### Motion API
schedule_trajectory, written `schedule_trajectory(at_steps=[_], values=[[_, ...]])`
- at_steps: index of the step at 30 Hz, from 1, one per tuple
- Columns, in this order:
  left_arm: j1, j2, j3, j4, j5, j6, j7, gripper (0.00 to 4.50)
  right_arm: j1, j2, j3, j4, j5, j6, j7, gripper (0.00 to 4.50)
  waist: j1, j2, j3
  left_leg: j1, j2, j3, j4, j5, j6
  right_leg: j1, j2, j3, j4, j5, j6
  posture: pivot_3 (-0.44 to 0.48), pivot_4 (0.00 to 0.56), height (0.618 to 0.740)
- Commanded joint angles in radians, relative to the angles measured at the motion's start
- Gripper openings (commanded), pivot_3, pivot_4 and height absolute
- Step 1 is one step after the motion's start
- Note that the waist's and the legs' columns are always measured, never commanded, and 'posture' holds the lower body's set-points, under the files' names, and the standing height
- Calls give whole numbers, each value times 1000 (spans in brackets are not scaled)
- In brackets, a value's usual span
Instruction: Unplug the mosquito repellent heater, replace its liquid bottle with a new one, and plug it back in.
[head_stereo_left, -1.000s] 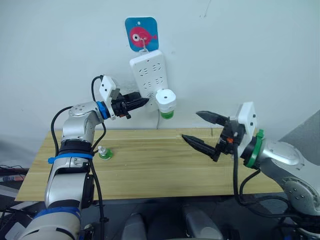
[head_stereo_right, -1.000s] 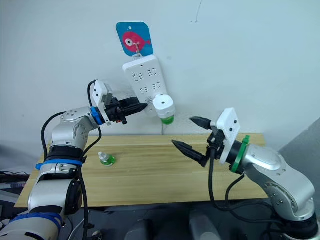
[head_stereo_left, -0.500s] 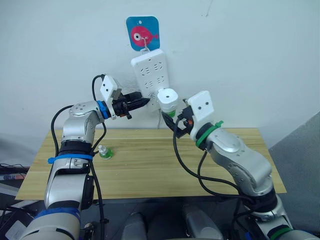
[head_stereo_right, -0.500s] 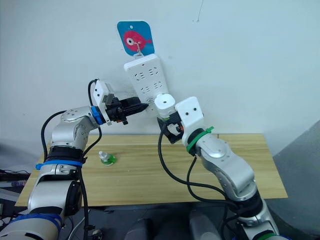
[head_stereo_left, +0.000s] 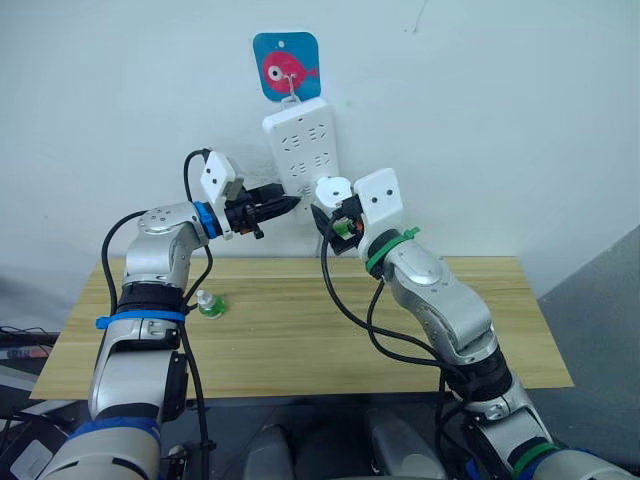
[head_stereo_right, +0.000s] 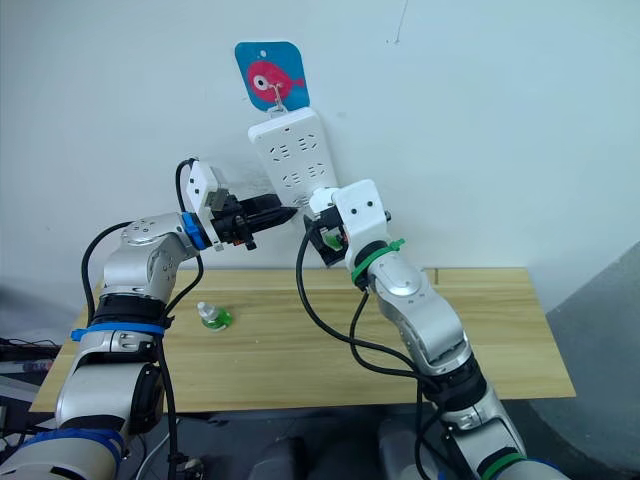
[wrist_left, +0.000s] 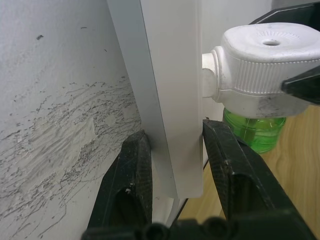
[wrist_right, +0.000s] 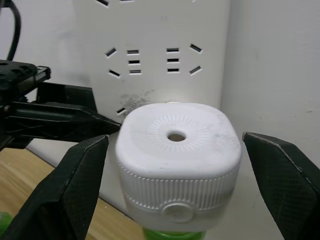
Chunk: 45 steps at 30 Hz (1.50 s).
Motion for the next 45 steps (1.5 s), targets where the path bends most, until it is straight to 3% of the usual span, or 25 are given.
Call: schedule_trajectory(at_steps=[1,4,7,13,24,30,36,40,45], values=[[-6,7,7,-31,2,-9,14,1331,-23,33,-22,8,-30,-59,-3,4500,0,0,0,0,0,0,0,0,0,0,0,0,0,0,0,-157,158,704],[-6,9,8,-32,2,-8,15,1331,-24,52,-34,23,-39,-71,-2,3887,0,0,0,0,0,-1,0,0,0,0,0,-1,0,0,0,-157,158,704],[-6,11,9,-30,3,-8,16,1331,-22,64,-41,33,-42,-65,4,2922,0,0,0,0,0,-1,0,0,0,0,0,-1,0,0,0,-155,157,704],[-12,8,17,-12,10,-22,44,1330,3,75,-51,-19,-33,-47,32,2945,0,0,0,0,0,-2,0,0,0,0,0,-2,1,0,0,-159,158,704],[5,20,31,21,26,-49,102,1329,106,29,-78,-306,33,152,97,2945,13,1,0,-1,-1,-3,0,0,0,0,-1,-3,1,-1,1,-160,162,704],[87,56,65,-83,0,-30,124,1329,135,44,-145,-351,89,180,106,2945,-6,1,0,1,0,-3,0,2,1,1,0,-2,1,-1,1,-170,167,704],[324,180,36,-374,58,-159,65,3233,136,96,-271,-363,184,216,83,2945,-29,3,2,1,3,-3,-4,2,1,-1,1,-2,1,0,-2,-165,175,704],[439,172,-21,-669,-18,-100,25,4499,130,182,-391,-375,310,265,46,2945,-2,5,4,-2,2,-6,-5,2,0,-1,0,-6,0,-1,-5,-146,174,704],[409,31,-100,-774,-31,-76,115,4500,97,310,-563,-379,581,325,-75,2945,28,8,6,-2,-3,-7,-2,2,0,2,-3,-7,-1,-2,-2,-149,171,704]])
